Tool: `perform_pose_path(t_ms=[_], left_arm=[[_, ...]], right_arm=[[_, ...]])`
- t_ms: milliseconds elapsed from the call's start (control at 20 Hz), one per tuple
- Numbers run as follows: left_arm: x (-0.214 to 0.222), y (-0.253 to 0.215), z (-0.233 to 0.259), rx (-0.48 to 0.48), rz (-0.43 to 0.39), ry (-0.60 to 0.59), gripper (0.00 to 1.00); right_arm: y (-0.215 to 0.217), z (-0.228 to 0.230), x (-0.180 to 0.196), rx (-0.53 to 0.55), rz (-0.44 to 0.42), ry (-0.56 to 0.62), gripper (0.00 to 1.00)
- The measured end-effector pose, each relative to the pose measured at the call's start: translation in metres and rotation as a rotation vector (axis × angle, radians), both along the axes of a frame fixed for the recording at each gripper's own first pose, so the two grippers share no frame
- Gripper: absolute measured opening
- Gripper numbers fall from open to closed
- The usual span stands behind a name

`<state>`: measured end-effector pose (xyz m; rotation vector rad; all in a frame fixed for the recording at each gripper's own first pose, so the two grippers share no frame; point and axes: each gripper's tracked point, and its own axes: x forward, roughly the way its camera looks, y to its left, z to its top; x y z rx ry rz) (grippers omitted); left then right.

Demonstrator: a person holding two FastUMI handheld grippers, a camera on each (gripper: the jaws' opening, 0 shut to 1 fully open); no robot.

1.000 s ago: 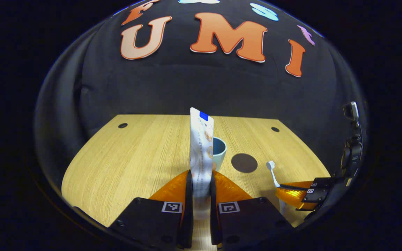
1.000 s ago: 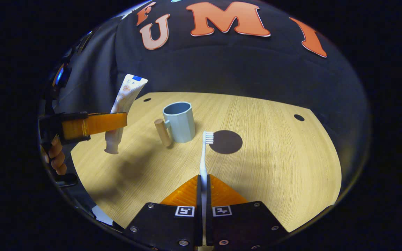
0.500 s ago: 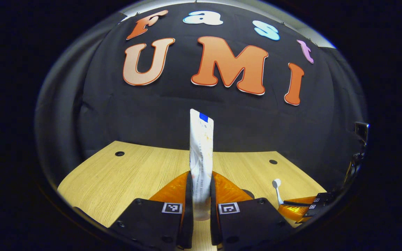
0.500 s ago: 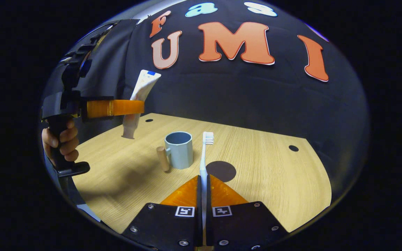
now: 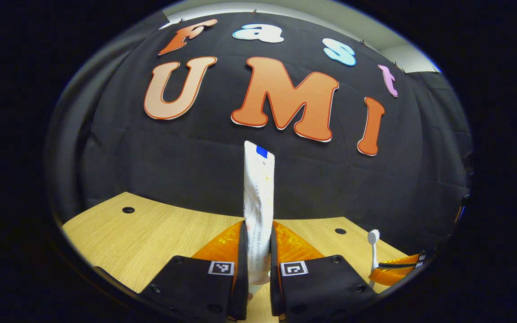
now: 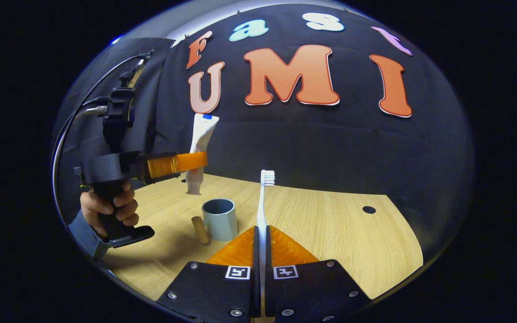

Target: Put the toothbrush and toothpaste on the desktop into the cup, then pick up the cup and place it on the coaster on the desktop.

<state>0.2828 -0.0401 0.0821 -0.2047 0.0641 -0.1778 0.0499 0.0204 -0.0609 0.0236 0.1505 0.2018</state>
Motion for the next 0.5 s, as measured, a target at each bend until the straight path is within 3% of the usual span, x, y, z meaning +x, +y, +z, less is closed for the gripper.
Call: perform_pose_path(t_ms=[500], left_arm=[[0.043,-0.001,-0.040,-0.033,0.009,0.030,0.24]], right_arm=[[-0.006,0.020,0.007,0.021,-0.032,-0.091,0.04]])
